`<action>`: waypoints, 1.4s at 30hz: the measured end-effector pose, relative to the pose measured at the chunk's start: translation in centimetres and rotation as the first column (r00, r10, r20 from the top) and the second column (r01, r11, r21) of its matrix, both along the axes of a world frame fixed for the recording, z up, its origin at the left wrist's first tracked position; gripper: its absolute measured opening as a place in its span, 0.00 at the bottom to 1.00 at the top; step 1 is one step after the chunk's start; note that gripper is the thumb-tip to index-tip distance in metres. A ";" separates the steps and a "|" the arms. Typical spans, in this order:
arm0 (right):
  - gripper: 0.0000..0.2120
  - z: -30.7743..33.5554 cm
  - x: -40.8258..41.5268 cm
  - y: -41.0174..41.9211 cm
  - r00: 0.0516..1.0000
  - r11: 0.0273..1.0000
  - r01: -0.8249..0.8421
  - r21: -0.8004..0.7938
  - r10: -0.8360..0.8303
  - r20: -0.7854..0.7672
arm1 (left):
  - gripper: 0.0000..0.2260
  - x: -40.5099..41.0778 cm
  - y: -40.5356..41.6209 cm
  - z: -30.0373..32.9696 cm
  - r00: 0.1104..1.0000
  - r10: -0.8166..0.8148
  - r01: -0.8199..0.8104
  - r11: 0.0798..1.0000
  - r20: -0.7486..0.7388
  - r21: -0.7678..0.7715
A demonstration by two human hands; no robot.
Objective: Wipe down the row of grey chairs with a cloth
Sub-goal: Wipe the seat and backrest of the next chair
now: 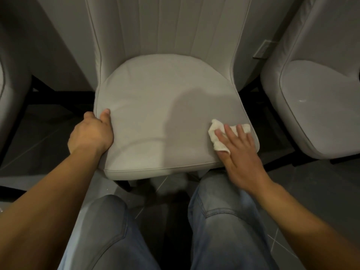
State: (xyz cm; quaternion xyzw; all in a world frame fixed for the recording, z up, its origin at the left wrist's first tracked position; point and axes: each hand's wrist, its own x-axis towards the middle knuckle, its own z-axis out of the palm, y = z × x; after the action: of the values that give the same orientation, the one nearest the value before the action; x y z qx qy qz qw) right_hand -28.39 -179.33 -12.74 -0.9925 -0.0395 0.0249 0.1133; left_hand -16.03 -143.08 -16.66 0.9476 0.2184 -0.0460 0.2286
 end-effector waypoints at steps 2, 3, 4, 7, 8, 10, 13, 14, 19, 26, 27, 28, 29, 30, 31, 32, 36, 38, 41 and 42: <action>0.28 -0.5 -1.0 2.7 0.999 0.999 -0.018 -0.030 0.019 0.031 | 0.33 0.0 0.0 0.1 1.000 0.001 -0.001 1.000 -0.004 -0.008; 0.28 -0.7 -1.3 4.2 0.998 0.998 -0.039 -0.050 0.041 0.043 | 0.33 0.0 0.0 0.2 1.000 0.002 -0.002 1.000 -0.003 -0.012; 0.28 -1.0 -1.4 5.8 0.996 0.996 -0.065 -0.068 0.069 0.054 | 0.32 -0.1 0.0 0.2 1.000 0.001 -0.001 1.000 -0.001 -0.015; 0.26 -1.7 -1.3 10.1 0.982 0.982 -0.148 -0.119 0.161 0.101 | 0.32 -0.1 0.0 0.2 1.000 -0.009 0.009 1.000 0.007 -0.021; 0.26 -1.8 -1.2 11.1 0.974 0.975 -0.174 -0.136 0.191 0.123 | 0.32 -0.1 0.0 0.2 1.000 -0.011 0.011 1.000 0.010 -0.023; 0.26 -1.9 -1.0 12.5 0.953 0.957 -0.237 -0.168 0.263 0.151 | 0.32 -0.1 -0.1 0.3 1.000 -0.014 0.014 0.999 0.008 -0.031; 0.27 -2.0 -1.0 13.2 0.903 0.908 -0.357 -0.218 0.395 0.169 | 0.32 -0.3 -0.1 0.4 1.000 -0.011 0.011 0.999 -0.004 -0.037; 0.28 -2.1 -0.9 12.9 0.886 0.890 -0.389 -0.236 0.432 0.170 | 0.33 -0.3 -0.1 0.4 1.000 -0.010 0.009 0.999 -0.009 -0.036; 0.31 -1.7 -0.2 8.0 0.883 0.876 -0.387 -0.286 0.442 0.159 | 0.32 -0.2 0.0 0.7 0.999 -0.030 0.029 0.999 -0.018 -0.037; 0.31 -1.7 -2.5 -2.4 0.975 0.955 -0.169 -0.242 0.198 0.100 | 0.33 -0.1 0.2 0.5 0.999 -0.047 0.047 0.999 -0.027 -0.015; 0.30 -1.7 -2.5 -2.4 0.979 0.962 -0.156 -0.224 0.181 0.092 | 0.33 0.0 0.3 0.4 0.998 -0.053 0.053 0.998 -0.035 -0.016; 0.29 -1.6 -2.4 -2.0 0.983 0.970 -0.138 -0.202 0.159 0.090 | 0.33 0.1 0.3 0.5 0.997 -0.059 0.058 0.998 -0.043 -0.031; 0.28 -1.6 -2.3 -1.0 0.987 0.978 -0.113 -0.176 0.131 0.097 | 0.33 0.1 0.4 0.6 0.996 -0.070 0.067 0.996 -0.053 -0.058; 0.28 -1.5 -2.0 0.3 0.988 0.984 -0.092 -0.154 0.109 0.109 | 0.33 0.1 0.6 0.9 0.995 -0.081 0.076 0.993 -0.063 -0.090; 0.28 -1.3 -1.8 1.9 0.987 0.986 -0.092 -0.140 0.110 0.121 | 0.32 0.2 0.8 1.1 0.993 -0.096 0.086 0.989 -0.072 -0.121; 0.28 -1.3 -1.6 3.6 0.981 0.983 -0.124 -0.136 0.142 0.131 | 0.31 0.3 1.1 1.4 0.990 -0.112 0.098 0.984 -0.087 -0.152; 0.28 -1.2 -0.2 11.2 0.923 0.931 -0.332 -0.155 0.354 0.149 | 0.24 0.6 2.1 2.7 0.984 -0.122 0.055 0.901 -0.129 -0.431; 0.28 -1.2 0.6 14.6 0.902 0.910 -0.390 -0.138 0.408 0.139 | 0.17 -0.4 2.7 3.3 0.992 -0.052 -0.042 0.731 -0.117 -0.681; 0.28 -1.5 2.4 18.5 0.892 0.897 -0.424 -0.123 0.437 0.116 | 0.13 -3.0 3.9 3.2 0.993 -0.001 -0.096 0.607 -0.121 -0.789; 0.28 -1.6 3.2 19.5 0.894 0.898 -0.421 -0.125 0.434 0.108 | 0.14 -3.9 4.3 2.9 0.990 0.016 -0.122 0.587 -0.139 -0.800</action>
State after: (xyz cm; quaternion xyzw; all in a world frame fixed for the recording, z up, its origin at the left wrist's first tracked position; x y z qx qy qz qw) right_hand -25.17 -159.83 -14.34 -0.9632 -0.2629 -0.0151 0.0534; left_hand -19.95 -138.79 -13.77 0.7276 0.2235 -0.1865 0.6212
